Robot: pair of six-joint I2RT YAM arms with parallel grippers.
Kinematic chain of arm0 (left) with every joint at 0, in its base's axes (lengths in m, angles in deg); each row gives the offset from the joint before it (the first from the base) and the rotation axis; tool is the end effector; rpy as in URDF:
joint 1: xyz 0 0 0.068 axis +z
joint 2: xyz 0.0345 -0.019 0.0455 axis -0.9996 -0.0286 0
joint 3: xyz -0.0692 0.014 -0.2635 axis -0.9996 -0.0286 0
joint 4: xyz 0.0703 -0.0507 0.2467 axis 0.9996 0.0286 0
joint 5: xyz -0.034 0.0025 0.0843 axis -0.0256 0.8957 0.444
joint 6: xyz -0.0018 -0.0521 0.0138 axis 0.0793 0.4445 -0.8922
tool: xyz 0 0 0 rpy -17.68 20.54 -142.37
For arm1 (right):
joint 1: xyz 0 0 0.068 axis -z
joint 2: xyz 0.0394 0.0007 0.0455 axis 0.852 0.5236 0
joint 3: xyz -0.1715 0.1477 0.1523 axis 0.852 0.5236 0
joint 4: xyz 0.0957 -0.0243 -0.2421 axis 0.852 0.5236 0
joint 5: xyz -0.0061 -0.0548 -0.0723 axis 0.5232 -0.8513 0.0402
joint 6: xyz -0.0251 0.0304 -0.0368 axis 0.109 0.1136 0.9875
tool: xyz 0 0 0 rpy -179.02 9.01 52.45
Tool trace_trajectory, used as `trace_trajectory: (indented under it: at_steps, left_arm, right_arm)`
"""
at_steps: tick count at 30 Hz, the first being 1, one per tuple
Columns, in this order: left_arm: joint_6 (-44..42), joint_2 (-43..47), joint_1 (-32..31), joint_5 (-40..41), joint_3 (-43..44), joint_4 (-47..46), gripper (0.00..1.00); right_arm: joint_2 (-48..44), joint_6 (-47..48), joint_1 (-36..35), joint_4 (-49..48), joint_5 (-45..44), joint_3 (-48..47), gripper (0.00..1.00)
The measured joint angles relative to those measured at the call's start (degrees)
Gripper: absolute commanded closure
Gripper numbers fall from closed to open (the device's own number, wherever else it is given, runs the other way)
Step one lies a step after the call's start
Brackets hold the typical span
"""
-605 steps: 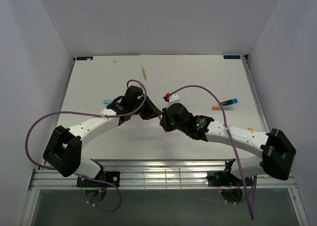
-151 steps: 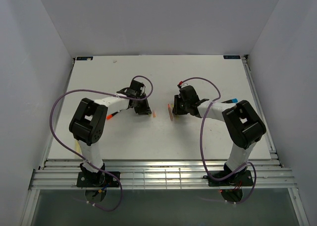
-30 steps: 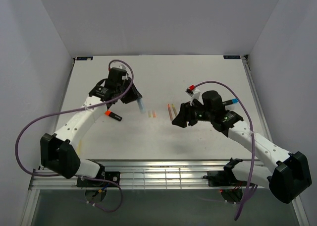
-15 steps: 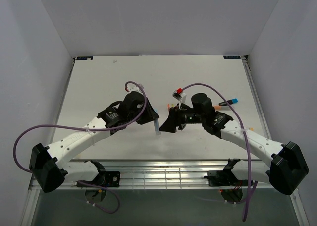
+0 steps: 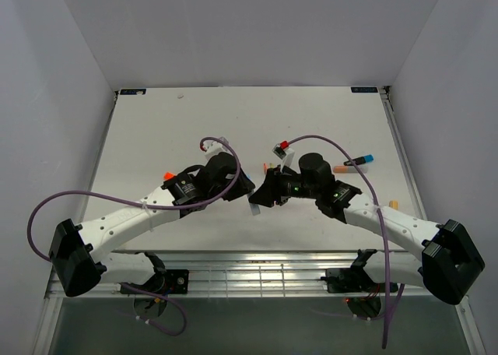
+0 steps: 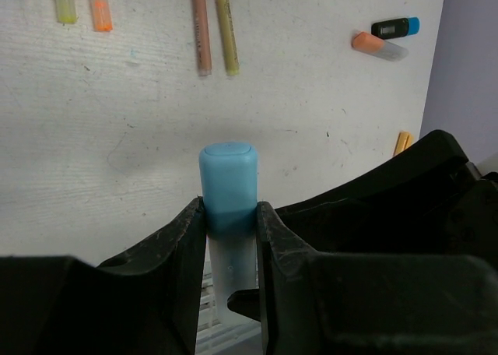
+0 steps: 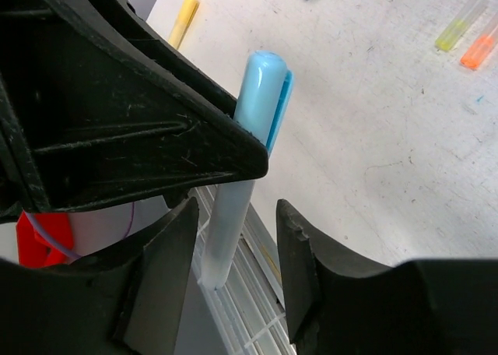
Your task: Open the pen caps
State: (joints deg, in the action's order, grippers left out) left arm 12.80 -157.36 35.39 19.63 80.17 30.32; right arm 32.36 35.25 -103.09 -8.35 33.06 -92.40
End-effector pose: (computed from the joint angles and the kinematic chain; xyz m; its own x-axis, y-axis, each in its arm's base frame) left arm 0.1660 -0.2052 0.2910 -0.7835 -0.3863 -0.4867 -0.0607 0.8271 -0.5588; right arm 0.1782 0.1967 0.2629 -0.7052 0.0155 -0.7089 -0.6314 0.4411 0.6378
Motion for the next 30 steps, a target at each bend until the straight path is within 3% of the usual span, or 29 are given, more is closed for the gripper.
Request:
trace_trajectory:
  at_steps: [9,18,20,24,26,29,30]
  left_arm:
    - [3.23,0.00,-0.48,2.97,0.00,0.87,1.00]
    - [6.97,0.00,-1.03,4.92,0.00,1.92,1.00]
    - [7.50,0.00,-1.27,5.03,0.02,1.95,1.00]
    - [8.02,0.00,-1.51,5.42,0.04,2.54,1.00]
    - [8.00,0.00,-1.55,5.73,0.04,2.56,0.73]
    - [7.85,0.00,-1.62,6.27,0.04,2.75,0.50]
    - [7.74,0.00,-1.68,6.60,0.04,3.04,0.49]
  right_arm:
    - [0.74,-2.84,-1.27,-5.38,-1.33,2.89,0.67]
    - [2.71,-5.57,-2.80,-9.94,-3.02,3.85,0.68]
    - [3.04,-6.05,-3.15,-11.02,-3.69,4.42,0.92]
    - [3.28,-7.28,-3.21,-12.26,-4.09,5.35,0.92]
    - [3.28,-7.72,-3.32,-12.76,-4.35,5.57,0.92]
    - [3.23,-8.04,-3.37,-13.51,-4.46,6.14,0.92]
    - [3.10,-8.04,-3.41,-13.70,-4.37,6.34,0.92]
